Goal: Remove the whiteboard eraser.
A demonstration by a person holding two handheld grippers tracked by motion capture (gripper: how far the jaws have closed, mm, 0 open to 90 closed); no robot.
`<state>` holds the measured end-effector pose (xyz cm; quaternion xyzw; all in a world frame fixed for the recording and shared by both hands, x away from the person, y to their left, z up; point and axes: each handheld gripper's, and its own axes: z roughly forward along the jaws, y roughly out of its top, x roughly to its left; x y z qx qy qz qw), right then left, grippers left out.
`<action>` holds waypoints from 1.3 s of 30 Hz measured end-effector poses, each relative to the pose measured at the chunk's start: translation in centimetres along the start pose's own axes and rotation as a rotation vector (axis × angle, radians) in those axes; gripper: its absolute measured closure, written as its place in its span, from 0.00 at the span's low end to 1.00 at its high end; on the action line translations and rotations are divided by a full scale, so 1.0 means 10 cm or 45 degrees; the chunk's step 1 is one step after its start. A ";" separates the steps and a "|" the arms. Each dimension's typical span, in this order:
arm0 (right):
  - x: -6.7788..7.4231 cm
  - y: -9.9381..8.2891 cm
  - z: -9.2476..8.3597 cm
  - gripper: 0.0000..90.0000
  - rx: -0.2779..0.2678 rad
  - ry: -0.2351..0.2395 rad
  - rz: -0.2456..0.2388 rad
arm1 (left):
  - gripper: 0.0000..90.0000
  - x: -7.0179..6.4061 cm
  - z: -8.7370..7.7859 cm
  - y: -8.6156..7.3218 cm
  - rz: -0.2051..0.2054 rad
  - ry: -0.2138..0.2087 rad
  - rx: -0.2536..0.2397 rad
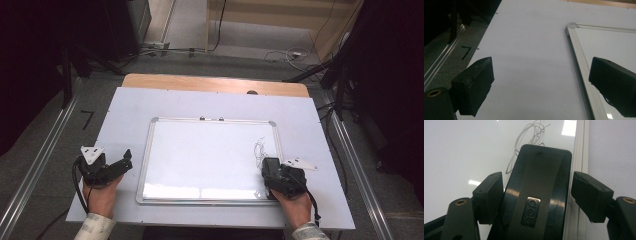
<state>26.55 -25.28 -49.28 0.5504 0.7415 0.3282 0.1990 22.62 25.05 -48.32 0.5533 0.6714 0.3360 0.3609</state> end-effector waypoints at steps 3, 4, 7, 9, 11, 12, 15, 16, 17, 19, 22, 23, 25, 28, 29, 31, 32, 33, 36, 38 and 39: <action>0.01 0.00 0.01 0.29 -0.001 -0.001 -0.007 | 0.07 0.00 0.00 0.00 0.005 -0.002 0.005; 0.01 -0.01 0.01 0.29 0.001 -0.002 -0.009 | 0.07 0.00 0.00 0.00 0.005 -0.002 0.006; 0.02 -0.01 0.03 0.29 0.012 0.001 -0.005 | 0.07 0.00 0.00 0.00 0.003 -0.001 0.004; 0.02 -0.01 0.03 0.29 0.011 -0.001 -0.002 | 0.07 0.00 0.00 0.00 -0.003 0.000 0.000; 0.02 -0.01 0.03 0.30 0.011 -0.001 0.003 | 0.07 0.00 0.00 0.00 -0.003 0.001 0.000; 0.02 -0.01 0.03 0.31 0.010 0.000 0.006 | 0.07 0.00 0.00 0.00 -0.005 0.000 -0.001; 0.02 -0.01 0.03 0.33 0.009 0.004 0.016 | 0.07 0.00 0.00 0.00 -0.010 0.001 0.000; 0.02 -0.01 0.02 0.34 0.007 0.005 0.014 | 0.07 0.01 0.00 0.00 -0.010 -0.001 0.000; 0.02 -0.01 0.02 0.34 0.005 0.001 0.008 | 0.07 0.01 0.00 0.00 -0.010 -0.001 0.001; 0.01 -0.01 0.02 0.35 0.003 0.007 0.007 | 0.07 0.00 0.00 0.00 -0.013 -0.002 0.002; 0.01 -0.01 0.01 0.36 0.002 0.007 -0.001 | 0.07 0.01 -0.01 0.00 -0.014 -0.002 0.004; 0.02 -0.01 0.01 0.36 0.000 0.006 -0.005 | 0.07 0.01 -0.01 0.00 -0.013 -0.002 0.003; 0.02 -0.02 0.00 0.38 -0.009 0.007 -0.012 | 0.07 0.01 -0.01 0.00 -0.014 -0.002 0.003; 0.03 -0.02 0.00 0.38 -0.017 0.000 -0.024 | 0.07 0.01 -0.01 -0.01 -0.016 -0.004 0.006; 0.02 -0.02 0.00 0.38 -0.018 0.002 -0.021 | 0.07 0.01 -0.01 -0.01 -0.016 -0.005 0.005; 0.02 -0.02 0.00 0.38 -0.016 0.008 -0.010 | 0.07 0.01 -0.01 -0.01 -0.018 -0.005 0.006; 0.01 -0.02 0.01 0.37 -0.013 0.012 -0.004 | 0.07 0.01 -0.01 -0.01 -0.020 -0.005 0.006; 0.01 -0.02 0.01 0.37 -0.010 0.014 0.002 | 0.07 0.01 -0.01 -0.01 -0.020 -0.006 0.006; 0.01 -0.02 0.01 0.37 -0.010 0.017 0.008 | 0.07 0.00 -0.01 -0.01 -0.019 -0.005 0.006; 0.00 -0.02 0.02 0.37 -0.009 0.024 0.012 | 0.07 0.00 0.00 -0.01 -0.018 -0.004 0.008; 0.00 -0.02 0.02 0.36 -0.007 0.026 0.015 | 0.07 0.00 0.00 -0.01 -0.019 -0.004 0.007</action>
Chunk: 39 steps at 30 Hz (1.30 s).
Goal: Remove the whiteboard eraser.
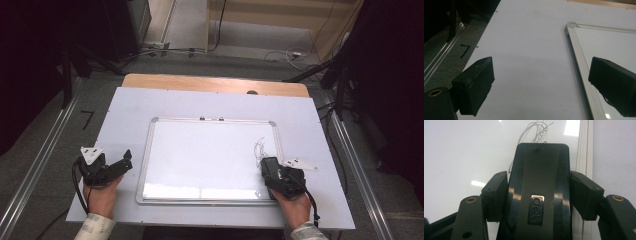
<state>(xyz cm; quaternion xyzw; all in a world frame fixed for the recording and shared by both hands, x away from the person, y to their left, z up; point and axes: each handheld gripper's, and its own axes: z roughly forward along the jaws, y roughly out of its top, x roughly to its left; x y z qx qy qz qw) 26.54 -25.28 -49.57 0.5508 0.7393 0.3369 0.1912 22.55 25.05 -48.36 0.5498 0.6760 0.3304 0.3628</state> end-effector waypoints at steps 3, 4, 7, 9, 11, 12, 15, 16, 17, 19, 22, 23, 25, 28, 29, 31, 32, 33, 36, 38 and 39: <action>-0.01 0.00 0.01 0.36 0.007 0.012 0.013 | 0.07 0.00 0.00 0.00 0.000 -0.001 0.001; -0.01 0.00 0.01 0.36 0.007 0.013 0.017 | 0.07 0.00 0.00 0.00 0.001 -0.002 0.002; -0.01 0.00 0.00 0.37 0.010 0.008 0.014 | 0.07 0.00 0.00 0.00 -0.003 -0.002 0.001; 0.00 0.01 0.00 0.39 0.005 0.002 0.008 | 0.07 0.00 0.00 0.00 -0.003 -0.003 0.002; 0.02 0.01 -0.01 0.40 0.004 -0.009 -0.005 | 0.07 0.00 0.00 0.00 -0.005 -0.004 0.001; 0.02 0.01 -0.01 0.40 0.003 -0.009 -0.008 | 0.07 0.00 0.00 0.00 -0.004 -0.004 0.000; 0.03 0.01 -0.02 0.41 -0.002 -0.009 -0.023 | 0.07 0.01 -0.01 0.00 -0.001 -0.003 0.000; 0.03 0.01 -0.03 0.42 -0.004 -0.014 -0.026 | 0.07 0.01 -0.01 0.00 -0.003 -0.004 0.000; 0.04 0.01 -0.03 0.42 -0.007 -0.016 -0.031 | 0.07 0.02 -0.01 0.00 -0.003 -0.006 0.003; 0.05 0.01 -0.04 0.43 -0.010 -0.016 -0.044 | 0.07 0.02 -0.01 0.00 -0.006 -0.007 0.000; 0.05 0.01 -0.04 0.43 -0.011 -0.011 -0.048 | 0.07 0.02 -0.01 0.00 -0.008 -0.009 0.000; 0.05 0.01 -0.04 0.43 -0.014 -0.009 -0.049 | 0.07 0.02 -0.01 0.00 -0.008 -0.009 -0.001; 0.05 0.02 -0.05 0.43 -0.013 -0.006 -0.043 | 0.07 0.02 -0.01 0.00 -0.008 -0.010 -0.001; 0.04 0.02 -0.04 0.43 -0.013 -0.004 -0.038 | 0.07 0.02 -0.01 0.00 -0.008 -0.007 0.001; 0.05 0.02 -0.04 0.43 -0.013 -0.008 -0.043 | 0.07 0.02 -0.01 0.00 -0.009 -0.007 0.001; 0.06 0.01 -0.04 0.43 -0.010 -0.018 -0.062 | 0.07 0.02 -0.01 0.00 -0.010 -0.008 0.001; 0.07 0.01 -0.04 0.43 -0.011 -0.022 -0.071 | 0.07 0.02 -0.01 0.00 -0.010 -0.009 0.000; 0.08 0.01 -0.04 0.43 -0.011 -0.024 -0.080 | 0.07 0.02 -0.01 0.00 -0.010 -0.009 -0.001; 0.09 0.01 -0.04 0.43 -0.010 -0.027 -0.090 | 0.07 0.02 -0.01 0.00 -0.015 -0.010 -0.003; 0.09 0.01 -0.04 0.43 -0.010 -0.029 -0.092 | 0.07 0.02 -0.01 0.00 -0.018 -0.008 -0.004; 0.10 0.01 -0.04 0.43 -0.005 -0.035 -0.103 | 0.07 0.02 -0.01 0.00 -0.017 -0.008 -0.003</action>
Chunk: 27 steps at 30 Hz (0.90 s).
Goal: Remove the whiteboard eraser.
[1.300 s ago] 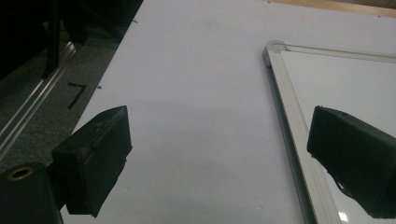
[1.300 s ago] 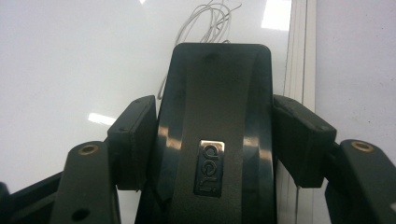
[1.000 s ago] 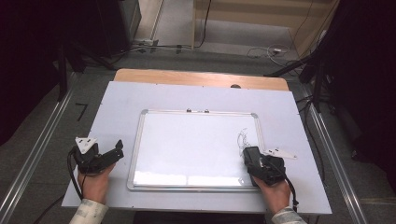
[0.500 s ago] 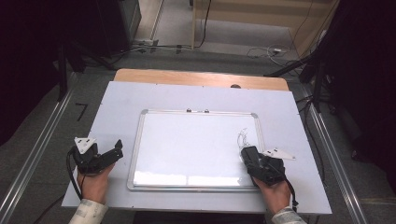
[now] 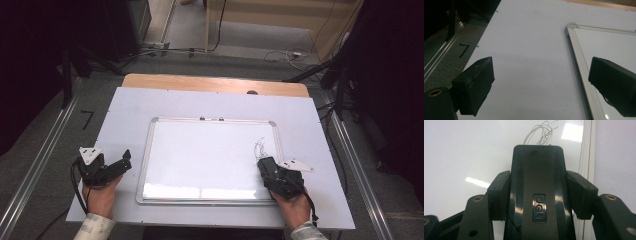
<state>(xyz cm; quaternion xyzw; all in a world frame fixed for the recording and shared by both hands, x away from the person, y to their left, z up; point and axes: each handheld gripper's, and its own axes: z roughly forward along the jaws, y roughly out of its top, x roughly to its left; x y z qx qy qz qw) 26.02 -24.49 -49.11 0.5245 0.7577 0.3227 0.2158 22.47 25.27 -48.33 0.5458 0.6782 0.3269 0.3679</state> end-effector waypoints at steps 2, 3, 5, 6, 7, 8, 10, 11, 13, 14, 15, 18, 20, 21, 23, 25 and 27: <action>0.01 -0.01 0.00 0.43 -0.010 0.000 -0.028 | 0.07 0.00 0.00 0.00 0.000 0.000 0.002; 0.02 -0.01 0.00 0.43 -0.013 0.003 -0.043 | 0.07 0.00 0.00 0.00 -0.002 -0.001 -0.001; 0.04 -0.02 0.00 0.43 -0.019 0.001 -0.063 | 0.07 0.00 0.00 0.00 0.001 0.000 0.000; 0.04 -0.02 0.00 0.43 -0.020 0.000 -0.068 | 0.07 0.00 0.00 0.00 0.000 -0.001 0.000; 0.04 -0.02 0.00 0.43 -0.021 0.000 -0.065 | 0.07 0.00 0.00 0.00 0.001 -0.001 0.001; 0.03 -0.02 0.00 0.43 -0.019 0.005 -0.062 | 0.07 0.00 0.00 0.00 0.004 0.000 0.003; 0.03 -0.02 0.00 0.43 -0.020 0.008 -0.056 | 0.07 0.00 0.00 0.00 0.005 -0.002 0.004; 0.03 -0.02 0.00 0.43 -0.021 0.006 -0.056 | 0.07 0.00 0.00 0.00 0.004 -0.001 0.003; 0.03 -0.02 0.00 0.43 -0.021 0.004 -0.056 | 0.07 0.00 0.00 0.00 -0.001 -0.001 0.000; 0.03 -0.02 0.00 0.43 -0.021 0.004 -0.052 | 0.07 0.00 0.00 0.00 -0.002 -0.002 0.000; 0.03 -0.02 -0.01 0.43 -0.023 0.003 -0.051 | 0.07 0.00 0.00 0.00 -0.004 -0.002 -0.002; 0.02 -0.01 -0.01 0.43 -0.023 0.012 -0.042 | 0.07 0.00 -0.01 0.00 0.000 -0.004 0.000; 0.02 -0.01 -0.02 0.43 -0.025 0.010 -0.042 | 0.07 0.00 -0.01 0.00 0.000 -0.003 -0.002; 0.01 -0.01 -0.03 0.43 -0.032 0.009 -0.041 | 0.07 0.00 -0.01 0.00 0.001 -0.004 0.000; 0.01 0.01 -0.06 0.43 -0.057 0.005 -0.042 | 0.07 0.00 0.00 0.00 -0.003 -0.004 -0.001; 0.00 0.02 -0.10 0.43 -0.080 0.005 -0.039 | 0.07 0.00 0.00 0.00 -0.003 -0.005 -0.002; -0.02 0.04 -0.13 0.43 -0.092 0.007 -0.028 | 0.07 0.00 0.00 0.00 -0.003 -0.004 -0.003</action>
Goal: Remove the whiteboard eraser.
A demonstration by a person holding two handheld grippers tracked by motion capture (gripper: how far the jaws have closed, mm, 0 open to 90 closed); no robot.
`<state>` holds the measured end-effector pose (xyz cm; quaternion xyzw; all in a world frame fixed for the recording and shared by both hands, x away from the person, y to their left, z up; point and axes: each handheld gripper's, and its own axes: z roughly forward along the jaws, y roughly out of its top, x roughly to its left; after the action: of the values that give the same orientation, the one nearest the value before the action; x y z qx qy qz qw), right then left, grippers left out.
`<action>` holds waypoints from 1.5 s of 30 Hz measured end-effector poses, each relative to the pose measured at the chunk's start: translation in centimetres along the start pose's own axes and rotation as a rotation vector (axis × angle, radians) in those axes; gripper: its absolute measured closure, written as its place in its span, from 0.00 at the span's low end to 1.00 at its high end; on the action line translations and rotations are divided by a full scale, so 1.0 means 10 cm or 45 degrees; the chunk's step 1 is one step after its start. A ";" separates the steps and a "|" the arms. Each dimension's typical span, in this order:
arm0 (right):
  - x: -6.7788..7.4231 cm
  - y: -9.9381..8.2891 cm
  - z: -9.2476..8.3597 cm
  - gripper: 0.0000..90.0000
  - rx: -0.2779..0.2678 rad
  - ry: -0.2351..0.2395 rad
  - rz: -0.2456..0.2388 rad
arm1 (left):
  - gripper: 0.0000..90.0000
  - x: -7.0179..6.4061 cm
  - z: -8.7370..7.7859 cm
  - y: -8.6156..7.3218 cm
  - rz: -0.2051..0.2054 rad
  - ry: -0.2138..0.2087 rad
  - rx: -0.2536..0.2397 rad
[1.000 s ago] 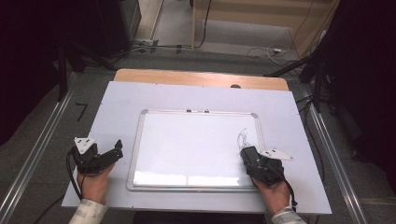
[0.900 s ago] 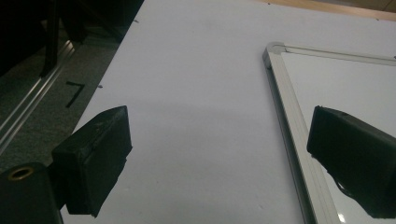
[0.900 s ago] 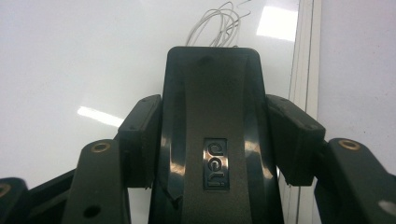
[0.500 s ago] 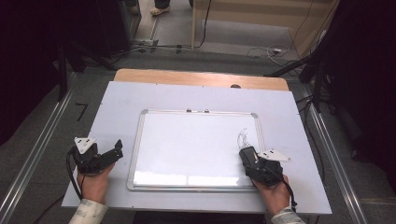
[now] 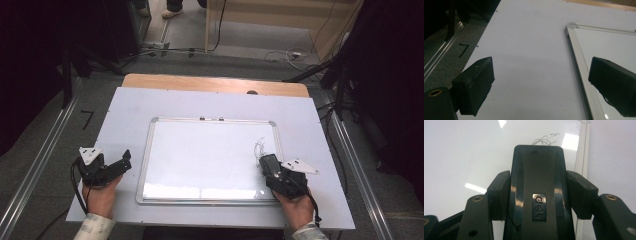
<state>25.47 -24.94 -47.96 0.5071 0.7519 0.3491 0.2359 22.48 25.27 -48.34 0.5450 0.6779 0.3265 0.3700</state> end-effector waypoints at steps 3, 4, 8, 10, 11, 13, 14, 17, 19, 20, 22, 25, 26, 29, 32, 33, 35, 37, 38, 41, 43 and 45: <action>-0.03 0.01 -0.04 0.43 -0.012 0.005 0.014 | 0.07 0.01 0.01 0.00 0.002 -0.002 0.005; -0.04 0.02 -0.05 0.43 -0.012 0.008 0.023 | 0.07 0.01 0.01 0.00 0.000 -0.005 0.005; -0.06 0.04 -0.07 0.43 -0.022 0.016 0.030 | 0.07 0.02 0.04 0.00 -0.001 -0.009 0.015; -0.07 0.05 -0.07 0.43 -0.022 0.017 0.035 | 0.07 0.02 0.04 0.00 -0.005 -0.011 0.013; -0.07 0.05 -0.06 0.43 -0.021 0.015 0.036 | 0.07 0.03 0.04 0.00 -0.006 -0.009 0.013; -0.07 0.06 -0.06 0.43 -0.021 0.016 0.036 | 0.07 0.03 0.03 0.00 -0.003 -0.007 0.012; -0.08 0.06 -0.05 0.43 -0.023 0.017 0.035 | 0.07 0.03 0.03 0.00 -0.001 -0.006 0.013; -0.08 0.06 -0.07 0.43 -0.032 0.019 0.037 | 0.07 0.03 0.02 0.00 -0.006 -0.003 0.008; -0.09 0.06 -0.06 0.43 -0.030 0.021 0.039 | 0.07 0.03 0.02 0.00 -0.007 -0.003 0.009; -0.09 0.06 -0.06 0.43 -0.026 0.021 0.043 | 0.07 0.02 0.02 0.00 -0.003 -0.002 0.012; -0.10 0.06 -0.05 0.43 -0.021 0.020 0.043 | 0.07 0.01 0.02 0.00 0.002 -0.004 0.009; -0.12 0.06 -0.06 0.43 -0.028 0.019 0.053 | 0.07 0.00 0.02 0.00 0.009 -0.007 0.012; -0.12 0.06 -0.06 0.43 -0.028 0.015 0.056 | 0.07 0.00 0.02 0.00 0.007 -0.009 0.011; -0.13 0.05 -0.07 0.43 -0.031 0.012 0.058 | 0.07 0.00 0.02 0.00 0.008 -0.009 0.010; -0.13 0.05 -0.08 0.43 -0.032 0.008 0.065 | 0.07 -0.01 0.03 0.01 0.011 -0.015 0.012; -0.13 0.05 -0.08 0.43 -0.032 0.007 0.065 | 0.07 -0.01 0.04 0.01 0.013 -0.015 0.013; -0.14 0.04 -0.07 0.43 -0.029 0.005 0.067 | 0.07 -0.03 0.05 0.01 0.012 -0.017 0.012; -0.15 0.04 -0.07 0.43 -0.024 0.004 0.067 | 0.07 -0.04 0.06 0.01 0.019 -0.020 0.016; -0.15 0.04 -0.07 0.43 -0.024 0.003 0.067 | 0.07 -0.04 0.06 0.01 0.020 -0.020 0.018; -0.15 0.03 -0.07 0.43 -0.023 0.002 0.068 | 0.07 -0.04 0.06 0.02 0.022 -0.022 0.018; -0.15 0.03 -0.08 0.43 -0.023 0.003 0.068 | 0.07 -0.04 0.06 0.01 0.021 -0.021 0.017; -0.15 0.03 -0.07 0.43 -0.024 0.004 0.066 | 0.07 -0.03 0.05 0.01 0.017 -0.022 0.014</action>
<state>25.70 -26.45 -47.23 0.5235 0.7355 0.3632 0.2304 23.01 25.01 -48.46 0.5543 0.6726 0.3205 0.3709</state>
